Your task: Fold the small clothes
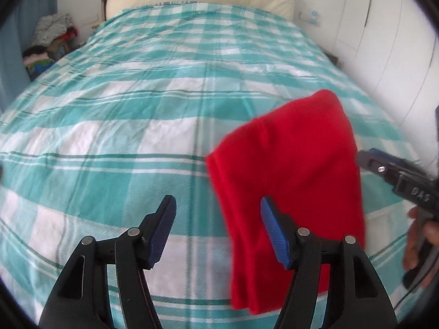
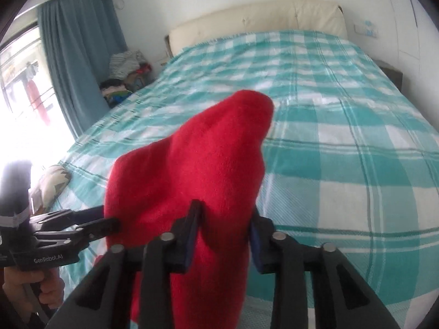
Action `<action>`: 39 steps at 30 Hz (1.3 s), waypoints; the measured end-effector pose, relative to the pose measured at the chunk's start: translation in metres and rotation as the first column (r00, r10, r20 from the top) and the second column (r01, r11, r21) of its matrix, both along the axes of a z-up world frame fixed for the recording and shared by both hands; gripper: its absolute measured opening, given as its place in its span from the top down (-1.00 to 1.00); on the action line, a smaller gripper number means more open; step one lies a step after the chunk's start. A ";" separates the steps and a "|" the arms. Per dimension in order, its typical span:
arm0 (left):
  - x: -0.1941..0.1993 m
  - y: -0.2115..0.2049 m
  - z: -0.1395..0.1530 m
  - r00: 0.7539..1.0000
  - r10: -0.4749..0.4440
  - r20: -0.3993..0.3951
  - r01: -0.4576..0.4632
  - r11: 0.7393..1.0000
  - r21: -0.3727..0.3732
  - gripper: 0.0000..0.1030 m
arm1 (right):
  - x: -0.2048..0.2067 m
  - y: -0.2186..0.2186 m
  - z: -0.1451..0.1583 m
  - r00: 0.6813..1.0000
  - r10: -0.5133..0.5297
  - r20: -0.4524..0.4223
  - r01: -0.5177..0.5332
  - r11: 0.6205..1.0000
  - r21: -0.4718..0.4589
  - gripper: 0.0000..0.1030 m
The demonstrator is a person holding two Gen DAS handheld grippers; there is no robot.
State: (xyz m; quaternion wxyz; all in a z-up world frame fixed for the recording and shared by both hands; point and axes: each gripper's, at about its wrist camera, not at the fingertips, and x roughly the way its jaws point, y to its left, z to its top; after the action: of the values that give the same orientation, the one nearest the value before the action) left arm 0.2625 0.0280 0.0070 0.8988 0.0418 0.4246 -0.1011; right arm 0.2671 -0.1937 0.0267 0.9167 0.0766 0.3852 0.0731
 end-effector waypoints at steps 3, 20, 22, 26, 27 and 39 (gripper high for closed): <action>-0.035 0.002 -0.008 0.995 -0.008 0.099 -0.003 0.994 0.111 -0.66 | -0.030 -0.020 -0.020 0.999 -0.031 -0.020 0.031 1.000 -0.008 -0.24; -0.172 -0.013 0.041 0.973 0.115 0.199 -0.139 0.984 0.112 -0.99 | -0.201 0.015 0.034 0.992 -0.002 0.125 0.033 0.968 -0.247 -0.99; -0.184 -0.015 0.046 0.971 0.118 0.210 -0.146 0.982 0.124 -0.99 | -0.211 0.022 0.037 0.993 0.000 0.120 0.032 0.965 -0.261 -0.99; -0.204 -0.018 0.051 0.978 0.110 0.176 -0.132 0.985 0.115 -0.99 | -0.231 0.028 0.044 0.994 -0.016 0.106 0.041 0.970 -0.241 -0.99; -0.208 -0.018 0.052 0.979 0.112 0.169 -0.132 0.985 0.111 -0.99 | -0.237 0.030 0.046 0.994 -0.014 0.105 0.038 0.973 -0.229 -0.99; -0.238 -0.020 0.052 0.985 0.126 0.116 -0.136 0.987 0.086 -0.99 | -0.267 0.034 0.056 0.998 -0.040 0.056 0.052 0.973 -0.226 -0.99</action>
State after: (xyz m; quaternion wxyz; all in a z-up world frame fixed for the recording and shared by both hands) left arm 0.0247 0.0081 0.0589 0.9226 0.0614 0.3803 -0.0192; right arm 0.0000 -0.1593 0.0827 0.9305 -0.0220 0.3656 0.0090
